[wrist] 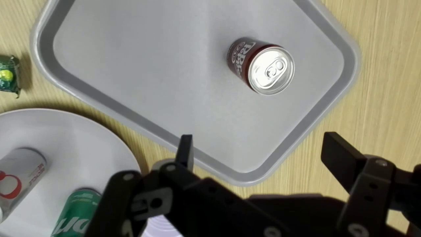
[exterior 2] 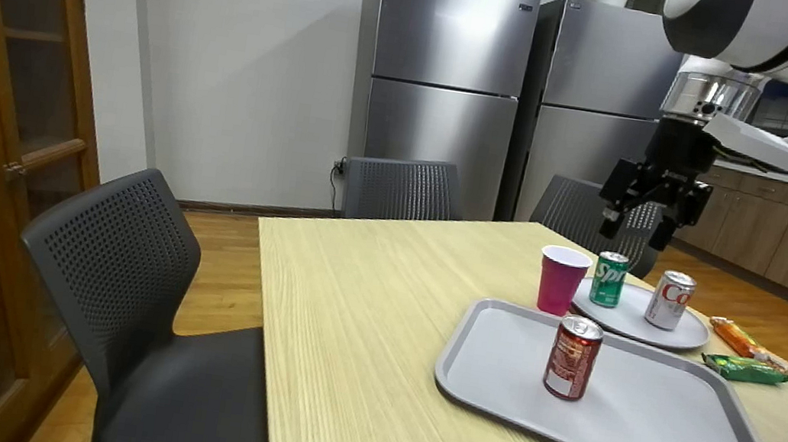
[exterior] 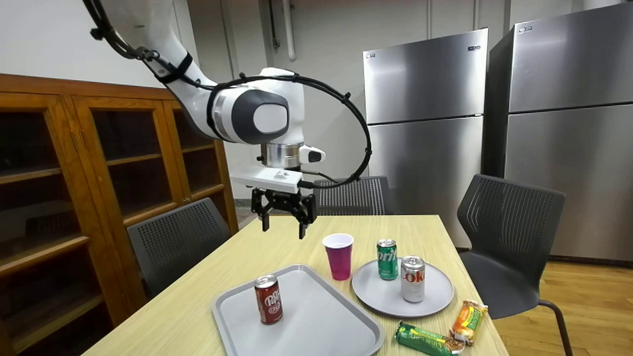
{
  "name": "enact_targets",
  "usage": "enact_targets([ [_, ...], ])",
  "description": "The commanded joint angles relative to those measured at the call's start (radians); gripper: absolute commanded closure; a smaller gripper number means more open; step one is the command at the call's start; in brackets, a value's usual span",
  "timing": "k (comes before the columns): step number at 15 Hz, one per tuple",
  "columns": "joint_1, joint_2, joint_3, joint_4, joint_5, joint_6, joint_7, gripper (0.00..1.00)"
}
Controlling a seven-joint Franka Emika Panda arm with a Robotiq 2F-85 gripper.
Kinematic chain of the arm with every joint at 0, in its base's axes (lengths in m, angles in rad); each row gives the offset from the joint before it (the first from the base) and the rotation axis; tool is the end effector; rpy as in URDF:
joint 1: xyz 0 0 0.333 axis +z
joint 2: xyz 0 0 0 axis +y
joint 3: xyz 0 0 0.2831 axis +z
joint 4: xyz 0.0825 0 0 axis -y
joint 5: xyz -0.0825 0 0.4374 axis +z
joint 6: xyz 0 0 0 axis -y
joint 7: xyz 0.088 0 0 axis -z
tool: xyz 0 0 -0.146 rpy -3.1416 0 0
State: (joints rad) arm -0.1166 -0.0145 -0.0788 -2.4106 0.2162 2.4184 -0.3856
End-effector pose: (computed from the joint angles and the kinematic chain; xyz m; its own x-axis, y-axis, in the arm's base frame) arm 0.5187 -0.0958 0.2083 0.9976 0.0251 0.0646 0.0334 -0.9907 -0.1320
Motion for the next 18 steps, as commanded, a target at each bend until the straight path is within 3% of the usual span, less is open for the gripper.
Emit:
enact_targets([
  [1, 0.031, -0.060, 0.006, -0.062, -0.012, -0.030, -0.045, 0.00],
  [8, 0.084, -0.040, 0.027, -0.109, -0.081, 0.009, -0.033, 0.00],
  [17, 0.093, 0.029, 0.042, -0.115, -0.287, 0.101, 0.087, 0.00],
  [18, 0.088, 0.024, 0.038, -0.110, -0.245, 0.074, 0.043, 0.00],
])
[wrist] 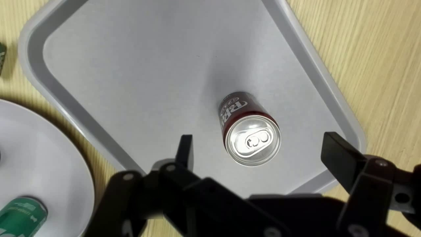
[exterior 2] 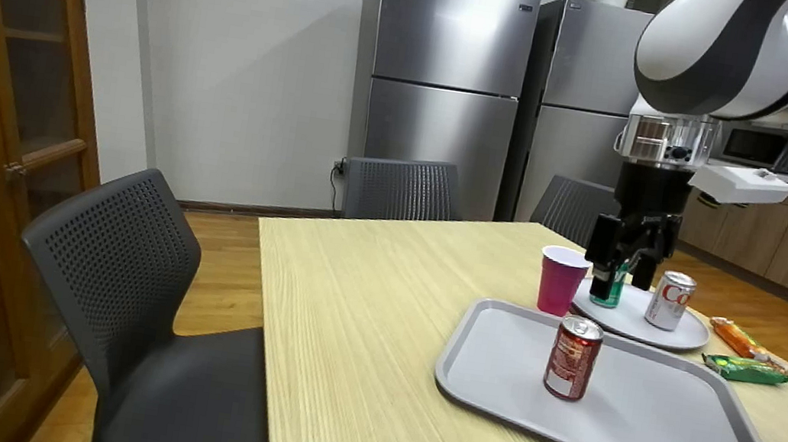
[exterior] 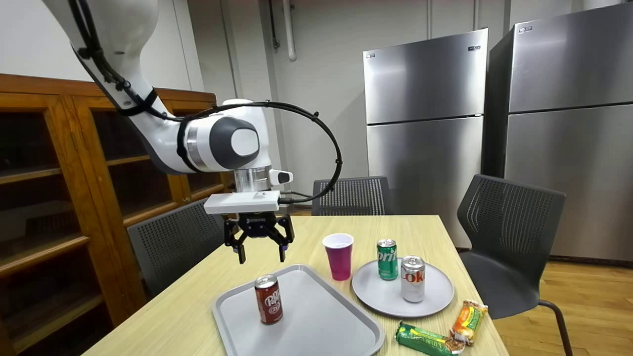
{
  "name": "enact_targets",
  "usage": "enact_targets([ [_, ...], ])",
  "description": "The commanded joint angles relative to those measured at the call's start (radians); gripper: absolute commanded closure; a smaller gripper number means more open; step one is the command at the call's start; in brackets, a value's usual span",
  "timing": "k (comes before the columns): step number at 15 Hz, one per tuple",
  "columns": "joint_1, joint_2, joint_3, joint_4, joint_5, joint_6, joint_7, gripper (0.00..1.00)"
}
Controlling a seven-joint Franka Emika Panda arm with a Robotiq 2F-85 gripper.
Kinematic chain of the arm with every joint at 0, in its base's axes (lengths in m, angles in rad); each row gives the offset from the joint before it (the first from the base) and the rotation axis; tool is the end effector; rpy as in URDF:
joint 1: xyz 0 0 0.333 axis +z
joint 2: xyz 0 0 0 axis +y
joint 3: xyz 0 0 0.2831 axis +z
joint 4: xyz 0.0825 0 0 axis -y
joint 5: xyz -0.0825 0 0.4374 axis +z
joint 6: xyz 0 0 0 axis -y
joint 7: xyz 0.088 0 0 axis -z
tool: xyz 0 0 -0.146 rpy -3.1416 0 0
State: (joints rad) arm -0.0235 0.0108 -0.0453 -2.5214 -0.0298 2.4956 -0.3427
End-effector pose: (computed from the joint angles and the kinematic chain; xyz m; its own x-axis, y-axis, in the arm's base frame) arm 0.4850 -0.0340 0.1546 0.9552 0.2933 -0.0406 0.2937 -0.9559 0.0042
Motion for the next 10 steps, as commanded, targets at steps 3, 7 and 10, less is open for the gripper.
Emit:
enact_targets([
  [3, -0.005, 0.012, 0.006, 0.001, -0.014, 0.011, 0.008, 0.00],
  [7, -0.006, 0.012, 0.006, 0.001, -0.014, 0.012, 0.008, 0.00],
  [10, -0.006, 0.012, 0.006, 0.001, -0.014, 0.012, 0.009, 0.00],
])
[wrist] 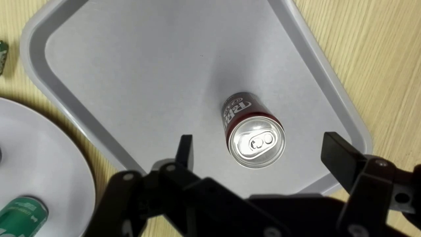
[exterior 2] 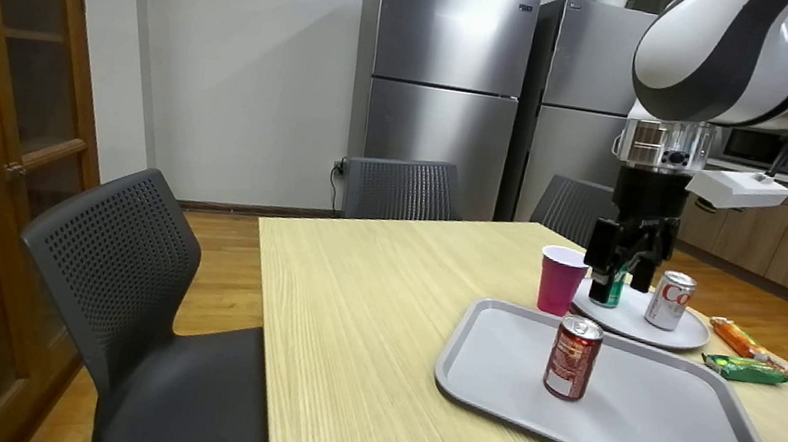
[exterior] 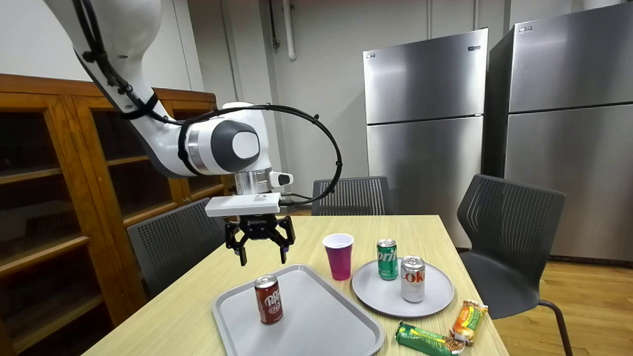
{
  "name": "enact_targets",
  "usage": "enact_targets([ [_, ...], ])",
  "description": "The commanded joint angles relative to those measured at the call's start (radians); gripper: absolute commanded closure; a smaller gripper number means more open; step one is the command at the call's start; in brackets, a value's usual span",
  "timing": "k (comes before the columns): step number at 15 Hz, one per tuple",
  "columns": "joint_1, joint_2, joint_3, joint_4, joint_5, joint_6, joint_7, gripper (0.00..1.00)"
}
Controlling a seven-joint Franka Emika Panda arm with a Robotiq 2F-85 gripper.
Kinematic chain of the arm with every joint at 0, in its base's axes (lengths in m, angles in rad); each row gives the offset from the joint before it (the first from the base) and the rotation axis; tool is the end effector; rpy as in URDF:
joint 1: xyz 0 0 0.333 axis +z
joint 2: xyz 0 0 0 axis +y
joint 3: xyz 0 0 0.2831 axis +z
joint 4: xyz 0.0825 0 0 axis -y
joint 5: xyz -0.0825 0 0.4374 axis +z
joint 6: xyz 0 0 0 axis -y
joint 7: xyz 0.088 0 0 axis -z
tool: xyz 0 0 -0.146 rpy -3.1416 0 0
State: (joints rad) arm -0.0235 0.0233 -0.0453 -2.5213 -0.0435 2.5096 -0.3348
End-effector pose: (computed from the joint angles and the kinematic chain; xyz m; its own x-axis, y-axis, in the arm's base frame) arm 0.4848 -0.0343 0.1498 0.9541 0.2965 -0.0418 0.2972 -0.9547 0.0124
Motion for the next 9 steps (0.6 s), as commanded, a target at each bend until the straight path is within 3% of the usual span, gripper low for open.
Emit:
enact_targets([
  [1, -0.005, 0.006, 0.007, 0.006, 0.008, -0.011, -0.012, 0.00],
  [9, -0.002, 0.099, 0.024, 0.035, 0.000, 0.029, -0.037, 0.00],
])
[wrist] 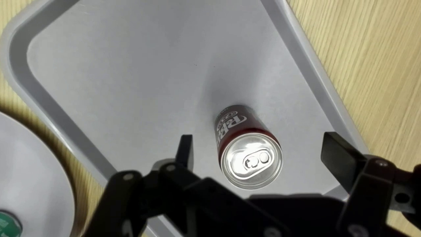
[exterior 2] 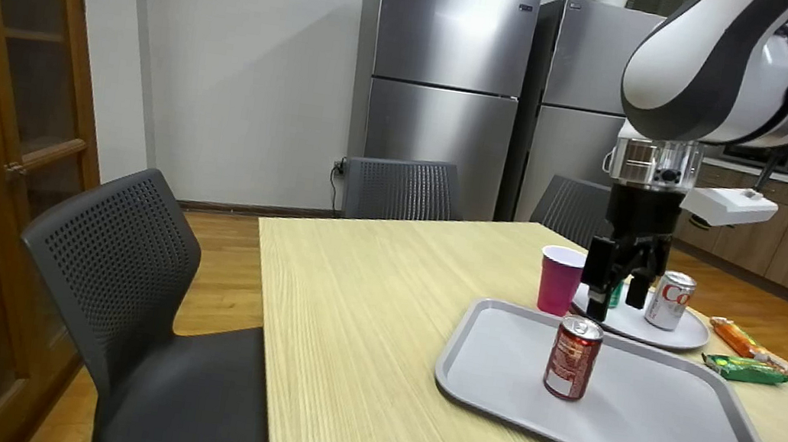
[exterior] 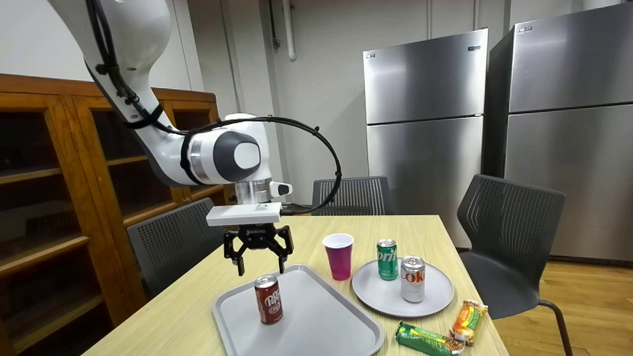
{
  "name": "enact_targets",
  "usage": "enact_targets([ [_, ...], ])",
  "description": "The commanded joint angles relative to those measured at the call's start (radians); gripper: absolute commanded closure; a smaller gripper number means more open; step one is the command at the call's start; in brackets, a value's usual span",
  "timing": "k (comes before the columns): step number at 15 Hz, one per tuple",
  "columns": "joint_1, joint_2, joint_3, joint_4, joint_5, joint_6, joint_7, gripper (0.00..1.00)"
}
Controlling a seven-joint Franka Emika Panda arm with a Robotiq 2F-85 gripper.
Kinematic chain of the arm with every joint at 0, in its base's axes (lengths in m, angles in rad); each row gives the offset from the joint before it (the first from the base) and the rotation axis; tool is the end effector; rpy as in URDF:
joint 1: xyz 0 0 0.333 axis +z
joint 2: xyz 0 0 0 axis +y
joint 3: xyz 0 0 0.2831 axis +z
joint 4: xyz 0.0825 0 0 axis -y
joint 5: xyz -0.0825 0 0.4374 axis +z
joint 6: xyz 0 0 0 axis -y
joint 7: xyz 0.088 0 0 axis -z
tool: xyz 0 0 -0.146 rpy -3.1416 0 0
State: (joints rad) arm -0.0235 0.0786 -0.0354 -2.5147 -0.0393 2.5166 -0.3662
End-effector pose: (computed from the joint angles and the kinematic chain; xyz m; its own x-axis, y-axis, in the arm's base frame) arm 0.4785 -0.0293 0.1262 0.9396 0.3327 -0.0802 0.3333 -0.9428 -0.0058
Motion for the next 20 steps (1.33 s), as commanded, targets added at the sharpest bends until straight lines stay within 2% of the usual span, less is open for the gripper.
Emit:
enact_targets([
  [1, -0.004, 0.058, 0.018, 0.035, 0.001, 0.027, -0.007, 0.00],
  [9, -0.004, 0.161, 0.029, 0.095, -0.025, 0.058, 0.020, 0.00],
  [20, -0.002, 0.239, 0.034, 0.130, -0.057, 0.110, 0.034, 0.00],
])
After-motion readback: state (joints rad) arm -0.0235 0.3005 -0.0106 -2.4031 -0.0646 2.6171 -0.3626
